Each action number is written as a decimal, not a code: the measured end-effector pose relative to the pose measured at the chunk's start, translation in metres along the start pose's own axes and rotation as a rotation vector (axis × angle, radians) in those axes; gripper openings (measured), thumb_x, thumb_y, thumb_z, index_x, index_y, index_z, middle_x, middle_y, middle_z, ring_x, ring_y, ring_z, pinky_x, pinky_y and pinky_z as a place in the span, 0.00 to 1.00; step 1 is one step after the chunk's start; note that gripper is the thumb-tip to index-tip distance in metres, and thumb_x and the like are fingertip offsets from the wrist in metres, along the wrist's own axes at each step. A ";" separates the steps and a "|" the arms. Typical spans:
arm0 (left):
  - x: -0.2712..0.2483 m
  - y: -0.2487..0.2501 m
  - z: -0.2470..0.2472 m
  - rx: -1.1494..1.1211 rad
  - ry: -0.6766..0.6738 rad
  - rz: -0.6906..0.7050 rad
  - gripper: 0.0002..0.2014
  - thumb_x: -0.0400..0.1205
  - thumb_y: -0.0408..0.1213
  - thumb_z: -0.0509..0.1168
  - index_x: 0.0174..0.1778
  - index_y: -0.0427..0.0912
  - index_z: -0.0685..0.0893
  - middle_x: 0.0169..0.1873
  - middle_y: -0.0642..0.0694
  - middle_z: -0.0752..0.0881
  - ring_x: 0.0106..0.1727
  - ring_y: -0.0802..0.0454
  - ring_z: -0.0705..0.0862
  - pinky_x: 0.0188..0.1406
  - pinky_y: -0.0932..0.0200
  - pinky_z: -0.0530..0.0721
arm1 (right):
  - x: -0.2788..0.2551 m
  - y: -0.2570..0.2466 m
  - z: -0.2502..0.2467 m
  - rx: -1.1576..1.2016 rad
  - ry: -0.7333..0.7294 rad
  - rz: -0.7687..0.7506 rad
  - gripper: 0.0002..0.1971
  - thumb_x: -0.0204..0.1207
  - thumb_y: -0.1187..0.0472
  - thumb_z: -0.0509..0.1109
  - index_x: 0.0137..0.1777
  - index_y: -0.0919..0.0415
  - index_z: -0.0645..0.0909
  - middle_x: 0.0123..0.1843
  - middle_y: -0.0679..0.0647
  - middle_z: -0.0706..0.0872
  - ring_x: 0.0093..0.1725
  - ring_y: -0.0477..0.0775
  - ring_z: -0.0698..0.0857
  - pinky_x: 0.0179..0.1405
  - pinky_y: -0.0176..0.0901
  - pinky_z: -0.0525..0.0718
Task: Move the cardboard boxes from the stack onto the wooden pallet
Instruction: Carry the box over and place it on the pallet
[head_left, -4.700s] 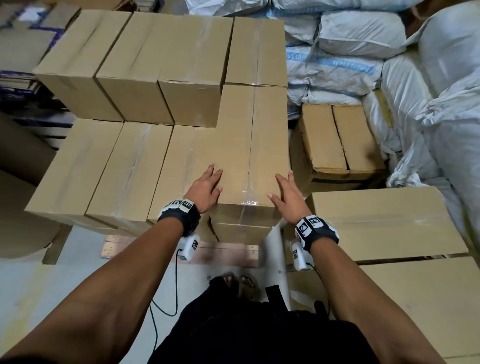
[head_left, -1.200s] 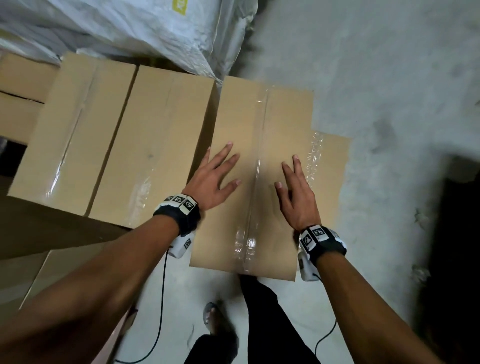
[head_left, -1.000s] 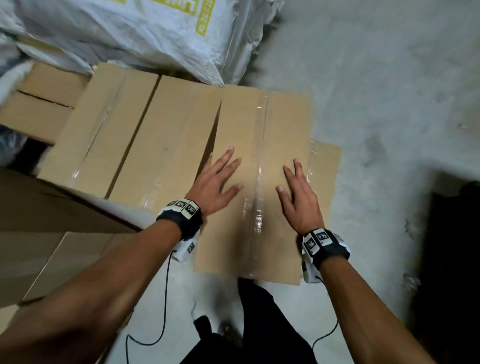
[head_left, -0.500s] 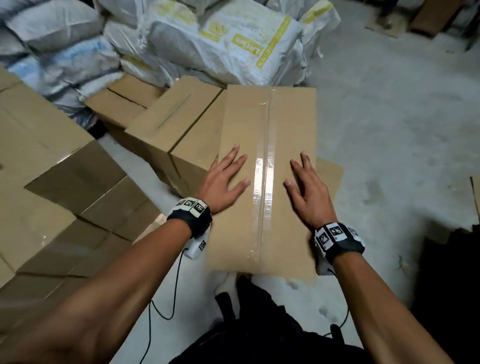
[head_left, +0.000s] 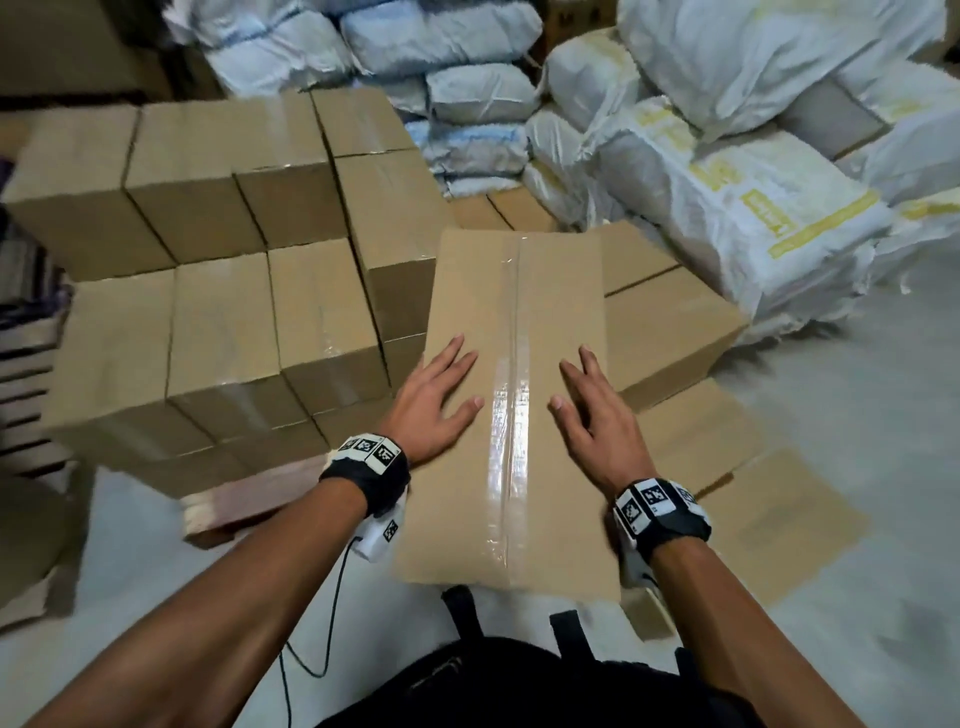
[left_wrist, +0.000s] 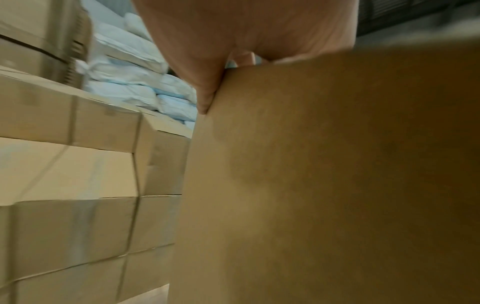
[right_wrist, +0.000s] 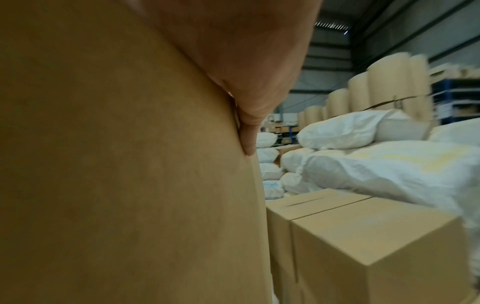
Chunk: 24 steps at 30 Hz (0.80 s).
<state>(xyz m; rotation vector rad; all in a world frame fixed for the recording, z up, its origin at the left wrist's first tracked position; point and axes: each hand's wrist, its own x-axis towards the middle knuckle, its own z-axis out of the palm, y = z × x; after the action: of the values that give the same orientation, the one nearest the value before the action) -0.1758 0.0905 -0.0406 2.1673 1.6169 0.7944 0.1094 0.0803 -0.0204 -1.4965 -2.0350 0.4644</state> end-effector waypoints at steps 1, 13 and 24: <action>-0.013 -0.011 -0.008 0.016 0.016 -0.037 0.34 0.89 0.58 0.63 0.91 0.57 0.62 0.91 0.66 0.48 0.88 0.68 0.51 0.91 0.44 0.52 | 0.005 -0.009 0.011 0.013 -0.033 -0.030 0.28 0.91 0.38 0.61 0.89 0.41 0.66 0.93 0.34 0.50 0.90 0.40 0.60 0.85 0.45 0.62; -0.149 -0.081 -0.077 0.066 0.170 -0.441 0.34 0.88 0.57 0.66 0.90 0.54 0.66 0.91 0.61 0.54 0.90 0.58 0.59 0.90 0.41 0.61 | 0.046 -0.099 0.129 0.139 -0.401 -0.304 0.27 0.91 0.39 0.60 0.87 0.44 0.69 0.94 0.39 0.54 0.87 0.47 0.67 0.81 0.43 0.64; -0.126 -0.179 -0.135 0.066 0.235 -0.517 0.33 0.87 0.52 0.69 0.89 0.50 0.70 0.91 0.57 0.58 0.89 0.60 0.60 0.85 0.65 0.53 | 0.138 -0.159 0.215 0.200 -0.471 -0.379 0.25 0.91 0.39 0.62 0.85 0.43 0.72 0.94 0.41 0.56 0.89 0.44 0.64 0.85 0.44 0.63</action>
<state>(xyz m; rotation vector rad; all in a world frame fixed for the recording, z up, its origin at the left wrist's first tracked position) -0.4211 0.0165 -0.0637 1.6132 2.2151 0.8556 -0.1740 0.1720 -0.0629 -0.9081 -2.4706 0.8932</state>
